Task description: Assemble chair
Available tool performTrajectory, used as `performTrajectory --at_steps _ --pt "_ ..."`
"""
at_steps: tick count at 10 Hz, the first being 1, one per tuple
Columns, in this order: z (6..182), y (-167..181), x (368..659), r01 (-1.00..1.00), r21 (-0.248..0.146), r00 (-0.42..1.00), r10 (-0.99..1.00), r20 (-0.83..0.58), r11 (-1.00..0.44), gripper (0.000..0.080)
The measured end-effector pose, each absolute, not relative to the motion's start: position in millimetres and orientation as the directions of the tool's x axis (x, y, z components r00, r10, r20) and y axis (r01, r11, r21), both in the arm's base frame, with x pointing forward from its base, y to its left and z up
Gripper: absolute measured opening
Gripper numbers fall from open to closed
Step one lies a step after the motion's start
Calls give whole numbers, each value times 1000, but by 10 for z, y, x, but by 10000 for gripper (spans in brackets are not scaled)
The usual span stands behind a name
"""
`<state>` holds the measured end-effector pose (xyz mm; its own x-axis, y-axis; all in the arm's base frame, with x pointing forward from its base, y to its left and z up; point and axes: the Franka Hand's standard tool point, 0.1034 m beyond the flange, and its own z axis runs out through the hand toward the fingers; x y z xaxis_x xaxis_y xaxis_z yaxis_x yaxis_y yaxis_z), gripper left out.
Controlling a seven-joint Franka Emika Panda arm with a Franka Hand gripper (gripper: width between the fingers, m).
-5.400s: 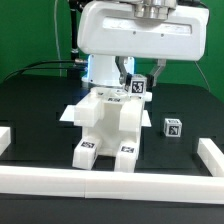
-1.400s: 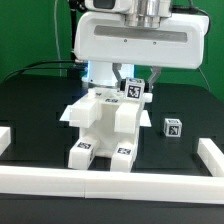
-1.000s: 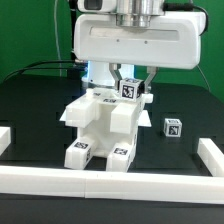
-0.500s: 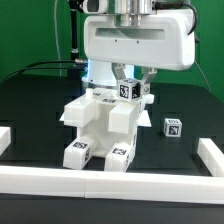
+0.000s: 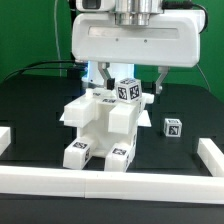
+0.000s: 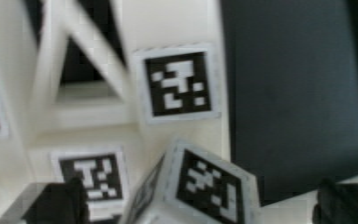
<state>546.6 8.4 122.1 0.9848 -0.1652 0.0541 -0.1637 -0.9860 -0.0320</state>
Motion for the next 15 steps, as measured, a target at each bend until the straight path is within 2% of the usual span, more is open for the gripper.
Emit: performTrajectory --at_steps 2,6,8,9,10,11,12,15 --pt "1245 -39 5414 -48 -39 996 -50 69 -998 649" --pt "1199 -50 5407 281 10 958 281 58 -960 649" --pt "1185 -46 5404 276 9 959 276 55 -961 649" --pt "1184 -47 5404 276 9 960 276 55 -961 528" --pt "1182 -46 5404 265 8 963 265 55 -964 528" --pt "1183 -42 5404 177 2 983 176 56 -984 346" --pt "1184 -36 5406 69 -6 996 69 57 -998 288" --pt "1183 -27 5406 -119 -22 991 -120 55 -993 288"
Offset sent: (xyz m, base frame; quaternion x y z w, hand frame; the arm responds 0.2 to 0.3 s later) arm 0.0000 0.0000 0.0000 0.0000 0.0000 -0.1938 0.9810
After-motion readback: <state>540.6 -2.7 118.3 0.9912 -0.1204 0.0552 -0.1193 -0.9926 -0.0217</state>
